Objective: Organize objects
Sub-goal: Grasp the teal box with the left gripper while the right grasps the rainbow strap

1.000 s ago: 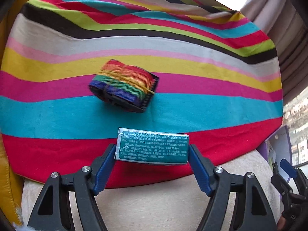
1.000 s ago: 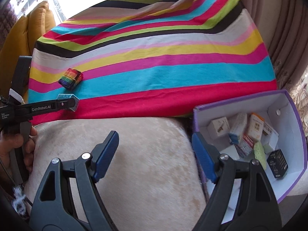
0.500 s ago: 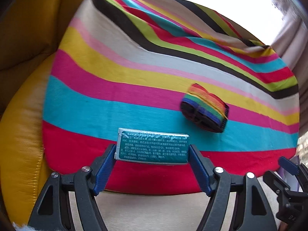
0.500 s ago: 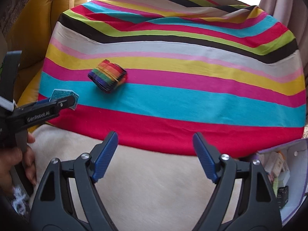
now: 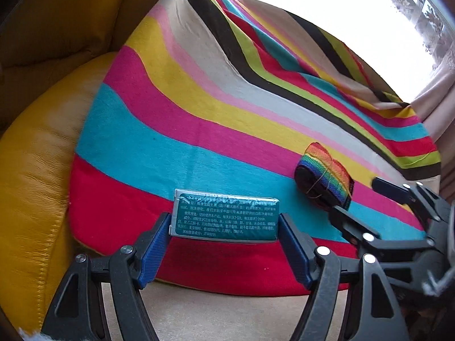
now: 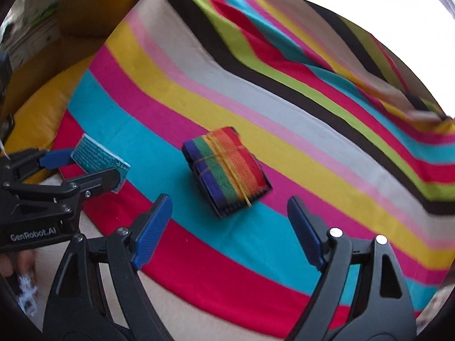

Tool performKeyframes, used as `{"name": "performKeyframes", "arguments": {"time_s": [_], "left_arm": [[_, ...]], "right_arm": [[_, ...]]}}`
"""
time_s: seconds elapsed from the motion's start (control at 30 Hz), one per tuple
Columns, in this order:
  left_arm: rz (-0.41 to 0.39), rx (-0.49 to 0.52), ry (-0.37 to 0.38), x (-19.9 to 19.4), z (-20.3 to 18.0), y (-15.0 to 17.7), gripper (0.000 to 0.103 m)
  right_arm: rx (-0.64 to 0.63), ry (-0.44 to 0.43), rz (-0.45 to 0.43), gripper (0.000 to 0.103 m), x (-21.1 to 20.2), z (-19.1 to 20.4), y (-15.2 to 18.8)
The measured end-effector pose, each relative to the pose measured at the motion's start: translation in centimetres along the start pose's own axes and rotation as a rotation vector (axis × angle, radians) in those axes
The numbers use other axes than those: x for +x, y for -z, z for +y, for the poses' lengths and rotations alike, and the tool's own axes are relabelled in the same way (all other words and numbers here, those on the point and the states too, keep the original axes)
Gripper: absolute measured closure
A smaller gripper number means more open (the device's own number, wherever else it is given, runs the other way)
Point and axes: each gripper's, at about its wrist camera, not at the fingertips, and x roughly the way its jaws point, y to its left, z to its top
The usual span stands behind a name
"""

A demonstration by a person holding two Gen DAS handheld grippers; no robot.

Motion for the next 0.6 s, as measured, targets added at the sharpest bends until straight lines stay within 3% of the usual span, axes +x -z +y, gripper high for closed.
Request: {"name": "performKeyframes", "arguments": {"time_s": [0.23, 0.37, 0.47, 0.6], "left_arm": [[0.006, -0.005, 0.003, 0.5, 0.2, -0.1, 0.028], [0.007, -0.004, 0.000, 0.5, 0.2, 0.0, 0.028], [0.008, -0.001, -0.002, 0.6, 0.2, 0.0, 0.028], [0.008, 0.006, -0.009, 0.6, 0.1, 0.0, 0.028]], "right_arm": [[-0.091, -0.029, 0.035, 0.018, 3.3, 0.2, -1.0], [-0.080, -0.046, 0.046, 0.018, 4.5, 0.0, -1.7], [-0.056, -0.028, 0.066, 0.028, 5.0, -0.3, -1.5], [-0.029, -0.035, 0.064, 0.030, 4.6, -0.7, -1.3]]}}
